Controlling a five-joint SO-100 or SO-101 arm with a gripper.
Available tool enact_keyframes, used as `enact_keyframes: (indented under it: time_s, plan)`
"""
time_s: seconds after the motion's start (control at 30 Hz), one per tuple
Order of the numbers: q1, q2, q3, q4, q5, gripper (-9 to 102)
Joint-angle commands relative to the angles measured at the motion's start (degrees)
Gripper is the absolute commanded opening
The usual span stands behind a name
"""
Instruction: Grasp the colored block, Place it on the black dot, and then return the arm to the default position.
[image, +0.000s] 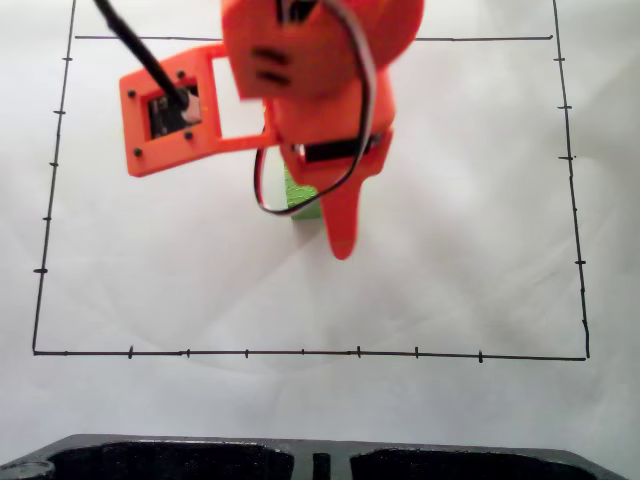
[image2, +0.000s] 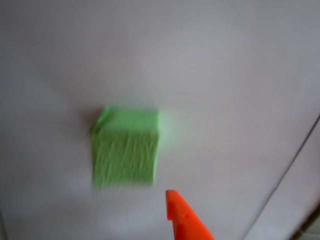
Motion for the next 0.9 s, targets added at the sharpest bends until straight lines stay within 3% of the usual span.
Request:
enact_keyframes:
  time_s: [0.0,0.27,0.53,0.7,0.87]
  plan:
    - [-1.41,9.58,0.09,2.2,-1.41,47]
    - [0.0,33.22,11.51,3.08,-9.93,43]
    - [5.62,58.89,28.3,3.16,-18.19,14]
    - [7.38,64.25,31.29,5.62,-15.73,0]
    - [8.53,72.16,38.32,3.69,-13.89,0]
